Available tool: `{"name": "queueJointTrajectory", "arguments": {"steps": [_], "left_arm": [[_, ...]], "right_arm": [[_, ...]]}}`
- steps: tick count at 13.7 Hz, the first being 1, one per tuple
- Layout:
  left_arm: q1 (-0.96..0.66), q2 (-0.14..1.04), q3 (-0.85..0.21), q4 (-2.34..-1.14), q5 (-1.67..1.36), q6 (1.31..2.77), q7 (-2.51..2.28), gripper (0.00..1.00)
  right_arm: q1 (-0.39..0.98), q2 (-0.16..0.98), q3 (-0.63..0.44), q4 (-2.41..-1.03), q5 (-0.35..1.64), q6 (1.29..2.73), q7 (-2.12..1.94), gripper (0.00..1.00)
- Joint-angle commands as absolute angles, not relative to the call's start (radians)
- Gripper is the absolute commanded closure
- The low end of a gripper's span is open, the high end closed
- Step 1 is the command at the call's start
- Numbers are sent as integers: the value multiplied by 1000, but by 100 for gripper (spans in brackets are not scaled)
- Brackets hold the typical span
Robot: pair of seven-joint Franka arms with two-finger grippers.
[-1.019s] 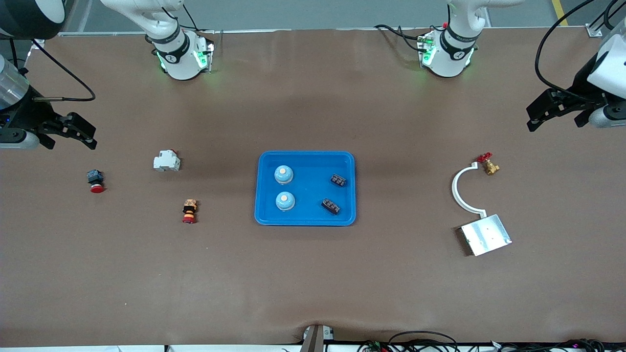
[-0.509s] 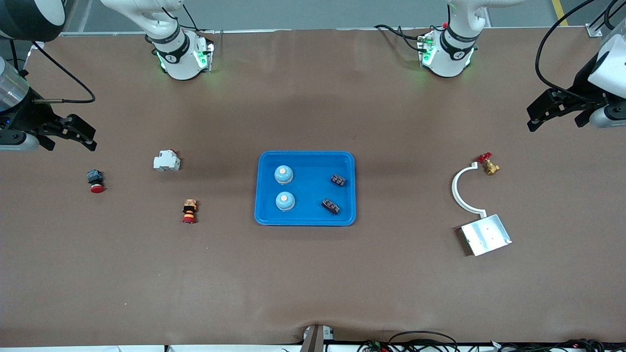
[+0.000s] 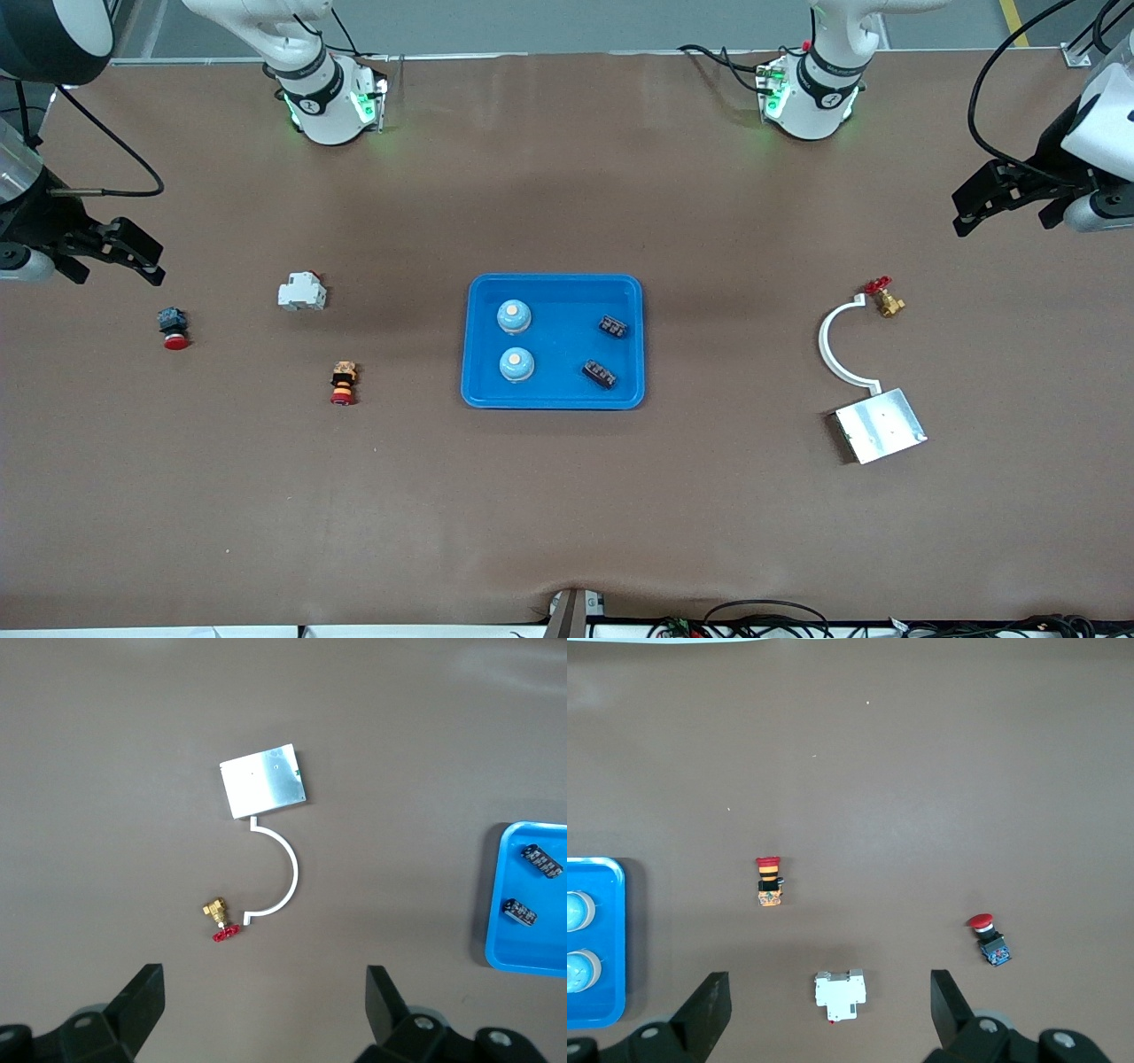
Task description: Place electrolytic capacitor and blue bell in tray
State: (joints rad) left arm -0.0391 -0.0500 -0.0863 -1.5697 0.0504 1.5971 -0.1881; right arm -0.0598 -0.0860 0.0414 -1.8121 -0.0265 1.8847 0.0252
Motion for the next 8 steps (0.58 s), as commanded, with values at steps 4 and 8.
{"name": "queueJointTrajectory", "arguments": {"steps": [4,8], "left_arm": [[-35,-43,-89,-1546,26,1557,-176,0],[-35,-43,-87,-1546,26,1555,-176,0]], "right_arm": [[-75,-78,44,-1809,-35,1885,43,0],[-81,-74,44,-1809,-25,1850,84,0]]}}
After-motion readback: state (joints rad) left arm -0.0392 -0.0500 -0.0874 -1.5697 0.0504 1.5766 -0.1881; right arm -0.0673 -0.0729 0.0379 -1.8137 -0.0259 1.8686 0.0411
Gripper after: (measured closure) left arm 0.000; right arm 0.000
